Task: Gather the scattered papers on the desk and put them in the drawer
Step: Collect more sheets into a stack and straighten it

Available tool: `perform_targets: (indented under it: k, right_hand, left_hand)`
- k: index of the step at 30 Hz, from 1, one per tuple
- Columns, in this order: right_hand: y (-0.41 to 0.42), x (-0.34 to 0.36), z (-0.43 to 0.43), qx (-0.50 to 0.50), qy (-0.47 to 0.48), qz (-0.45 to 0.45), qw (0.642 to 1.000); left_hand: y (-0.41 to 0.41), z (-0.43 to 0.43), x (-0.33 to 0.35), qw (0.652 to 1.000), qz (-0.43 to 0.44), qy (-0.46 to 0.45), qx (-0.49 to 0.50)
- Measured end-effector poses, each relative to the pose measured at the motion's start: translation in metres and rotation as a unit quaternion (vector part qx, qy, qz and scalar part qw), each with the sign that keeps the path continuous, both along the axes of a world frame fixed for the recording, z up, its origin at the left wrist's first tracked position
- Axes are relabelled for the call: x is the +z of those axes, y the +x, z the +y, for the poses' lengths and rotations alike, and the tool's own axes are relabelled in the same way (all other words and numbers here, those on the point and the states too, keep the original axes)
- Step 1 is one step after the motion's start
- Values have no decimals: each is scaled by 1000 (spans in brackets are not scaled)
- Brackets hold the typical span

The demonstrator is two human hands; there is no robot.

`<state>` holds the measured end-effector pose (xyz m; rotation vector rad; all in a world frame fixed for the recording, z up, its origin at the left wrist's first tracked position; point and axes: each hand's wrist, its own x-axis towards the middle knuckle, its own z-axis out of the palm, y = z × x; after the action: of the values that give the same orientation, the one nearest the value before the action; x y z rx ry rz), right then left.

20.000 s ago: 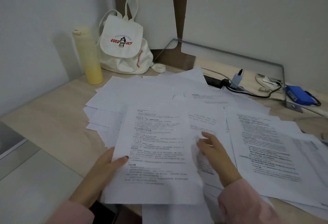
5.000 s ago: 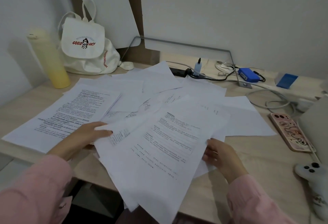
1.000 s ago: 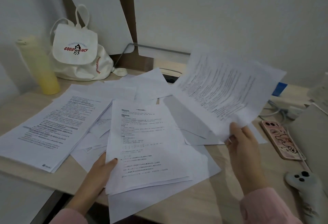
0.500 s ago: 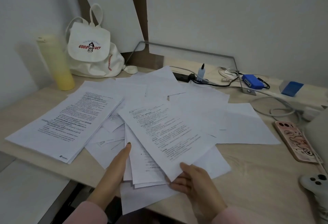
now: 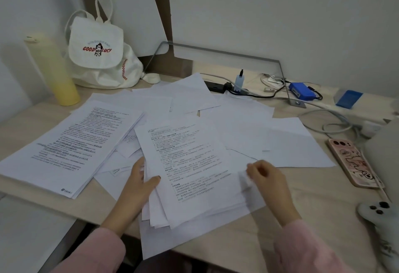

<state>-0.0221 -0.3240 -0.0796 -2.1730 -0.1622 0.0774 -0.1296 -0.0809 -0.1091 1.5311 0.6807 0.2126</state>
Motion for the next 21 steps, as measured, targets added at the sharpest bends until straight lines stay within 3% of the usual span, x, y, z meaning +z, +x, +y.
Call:
perform_targets:
  k: [4, 11, 16, 21]
  right_hand:
    - [48, -16, -11, 24, -161, -43, 986]
    - [81, -23, -3, 104, -300, -45, 947]
    - [101, -18, 3, 139, -466, -126, 865]
    - [118, -22, 5, 162, -533, -205, 805]
  left_hand:
    - [6, 5, 2, 1000, 5, 10, -2]
    - [13, 10, -1, 1000, 5, 20, 5]
    - [10, 11, -6, 1000, -1, 22, 7]
    - [11, 11, -7, 998, 6, 57, 8]
